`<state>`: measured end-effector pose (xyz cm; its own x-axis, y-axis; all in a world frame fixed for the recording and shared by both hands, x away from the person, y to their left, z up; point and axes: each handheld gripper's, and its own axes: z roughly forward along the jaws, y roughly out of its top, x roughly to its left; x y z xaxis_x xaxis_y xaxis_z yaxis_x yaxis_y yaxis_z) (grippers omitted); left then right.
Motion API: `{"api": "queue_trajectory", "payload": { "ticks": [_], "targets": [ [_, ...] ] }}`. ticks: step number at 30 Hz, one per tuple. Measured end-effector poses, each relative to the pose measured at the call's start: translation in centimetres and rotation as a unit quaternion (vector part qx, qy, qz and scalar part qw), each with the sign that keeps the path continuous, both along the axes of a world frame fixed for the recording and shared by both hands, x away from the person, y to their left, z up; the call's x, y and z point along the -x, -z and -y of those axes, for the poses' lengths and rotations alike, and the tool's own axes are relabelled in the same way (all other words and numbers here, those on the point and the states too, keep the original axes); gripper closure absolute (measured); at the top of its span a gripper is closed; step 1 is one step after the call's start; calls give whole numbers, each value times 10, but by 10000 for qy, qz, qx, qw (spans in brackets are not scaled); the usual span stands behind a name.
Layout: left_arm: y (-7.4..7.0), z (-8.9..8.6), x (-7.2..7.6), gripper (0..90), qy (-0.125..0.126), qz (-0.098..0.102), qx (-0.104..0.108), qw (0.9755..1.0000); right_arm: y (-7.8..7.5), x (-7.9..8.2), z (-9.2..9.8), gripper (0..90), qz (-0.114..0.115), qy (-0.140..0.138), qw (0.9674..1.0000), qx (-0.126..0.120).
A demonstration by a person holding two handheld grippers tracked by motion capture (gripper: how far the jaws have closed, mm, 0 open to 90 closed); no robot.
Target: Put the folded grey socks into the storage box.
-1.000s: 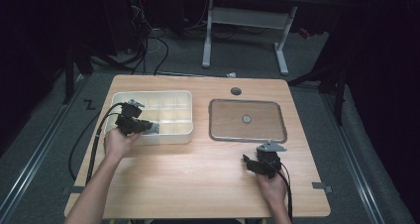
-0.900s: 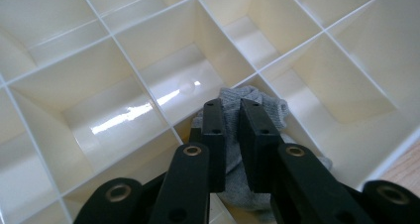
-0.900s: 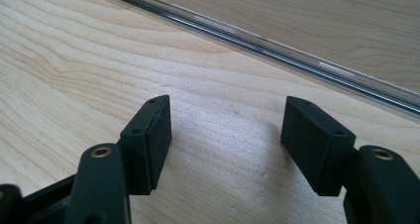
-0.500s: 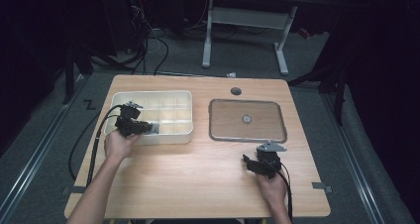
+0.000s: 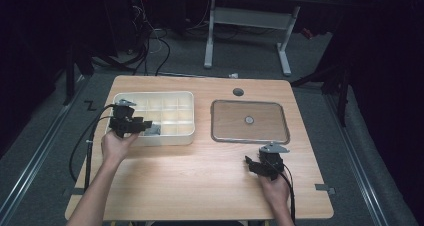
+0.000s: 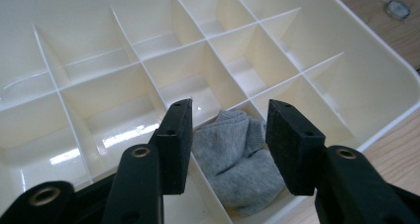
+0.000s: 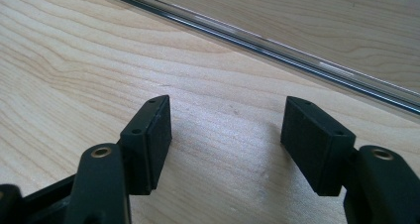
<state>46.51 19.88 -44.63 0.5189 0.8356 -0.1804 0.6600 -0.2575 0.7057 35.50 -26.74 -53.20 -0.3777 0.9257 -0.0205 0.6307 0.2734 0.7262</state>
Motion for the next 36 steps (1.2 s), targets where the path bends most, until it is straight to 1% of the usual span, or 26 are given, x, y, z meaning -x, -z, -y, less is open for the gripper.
{"api": "queue_trajectory", "payload": {
  "ticks": [2,6,9,13,15,18,20,22,23,24,27,30,33,36],
  "targets": [
    [-3,0,3,519,1,66,8,10000,0,0,0,368,0,0,10000,1],
    [-7,0,8,503,10,115,71,9999,0,0,0,368,0,0,10000,0],
    [-6,-1,12,492,-24,113,211,9997,0,0,0,368,0,-1,10000,0],
    [-5,-4,18,478,-47,93,313,9995,0,0,0,368,-1,3,10000,-5],
    [-5,-6,22,473,-79,129,418,9990,0,0,0,368,0,2,10000,-6],
    [-5,-7,26,471,-123,204,455,9987,0,0,0,368,-1,2,10000,-5],
    [-5,-7,29,471,-198,260,427,9986,0,0,0,368,-1,0,10000,-1],
    [-5,-7,31,471,-239,256,418,9985,0,0,0,368,-1,3,10000,-7],
    [-6,-7,32,471,-245,264,380,9986,0,0,0,368,-1,1,10000,-2],
    [-7,-7,33,470,-223,266,353,9988,0,0,0,369,-1,3,10000,-7],
    [-9,-4,37,464,-185,331,386,9985,0,0,0,368,0,3,10000,-7],
    [-11,-1,41,478,-181,404,308,9985,0,0,0,368,-2,3,10000,-6],
    [-12,3,45,472,-142,447,199,9987,0,0,0,368,-2,3,10000,-7],
    [-12,4,49,467,-107,495,211,9985,0,0,0,368,-2,4,10000,-7]
  ]
}}
